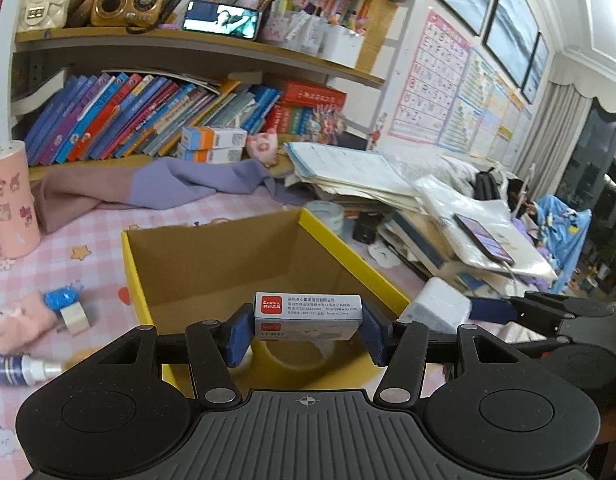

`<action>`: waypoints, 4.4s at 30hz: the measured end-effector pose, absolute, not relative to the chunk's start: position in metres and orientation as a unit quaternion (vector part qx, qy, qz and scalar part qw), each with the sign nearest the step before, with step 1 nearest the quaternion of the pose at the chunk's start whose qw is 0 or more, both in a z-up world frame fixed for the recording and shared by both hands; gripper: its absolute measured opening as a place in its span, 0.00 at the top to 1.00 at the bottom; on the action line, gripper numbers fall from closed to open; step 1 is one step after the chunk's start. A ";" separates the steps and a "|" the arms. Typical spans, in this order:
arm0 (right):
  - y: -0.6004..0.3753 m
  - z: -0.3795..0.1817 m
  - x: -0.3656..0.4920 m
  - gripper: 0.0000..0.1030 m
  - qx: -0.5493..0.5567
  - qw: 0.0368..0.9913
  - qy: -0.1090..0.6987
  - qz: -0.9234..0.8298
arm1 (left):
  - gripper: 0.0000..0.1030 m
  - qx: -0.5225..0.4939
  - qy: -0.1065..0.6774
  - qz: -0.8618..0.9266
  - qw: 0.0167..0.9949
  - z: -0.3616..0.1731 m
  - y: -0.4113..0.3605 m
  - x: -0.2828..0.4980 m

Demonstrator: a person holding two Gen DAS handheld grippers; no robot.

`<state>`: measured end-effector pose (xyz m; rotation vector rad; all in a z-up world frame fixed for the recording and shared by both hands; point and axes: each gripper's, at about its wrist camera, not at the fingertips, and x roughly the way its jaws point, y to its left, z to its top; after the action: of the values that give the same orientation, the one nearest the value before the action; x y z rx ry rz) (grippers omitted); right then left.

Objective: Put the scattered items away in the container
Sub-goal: 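Lower the charger and red-labelled box into the yellow box and open both tools, then withdraw both tools from the yellow box toward the remaining items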

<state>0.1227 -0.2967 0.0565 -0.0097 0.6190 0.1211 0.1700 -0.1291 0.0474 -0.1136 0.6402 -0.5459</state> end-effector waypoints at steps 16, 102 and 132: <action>-0.280 0.005 0.236 0.34 -0.116 0.900 0.372 0.194 | 0.46 0.005 0.390 -0.203 0.898 0.014 -0.161 0.269; -0.196 0.026 -0.026 0.17 0.003 0.959 0.284 -0.005 | 0.14 -0.030 0.328 -0.150 0.932 0.032 -0.021 0.016; -0.107 0.006 -0.014 0.17 -0.040 0.933 0.336 0.123 | 0.14 -0.068 0.361 -0.043 0.929 0.012 0.062 -0.011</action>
<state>-0.0137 -0.1067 0.0065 -0.0826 0.6883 0.2523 -0.0105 0.0619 0.0123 -0.1403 0.7387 -0.0891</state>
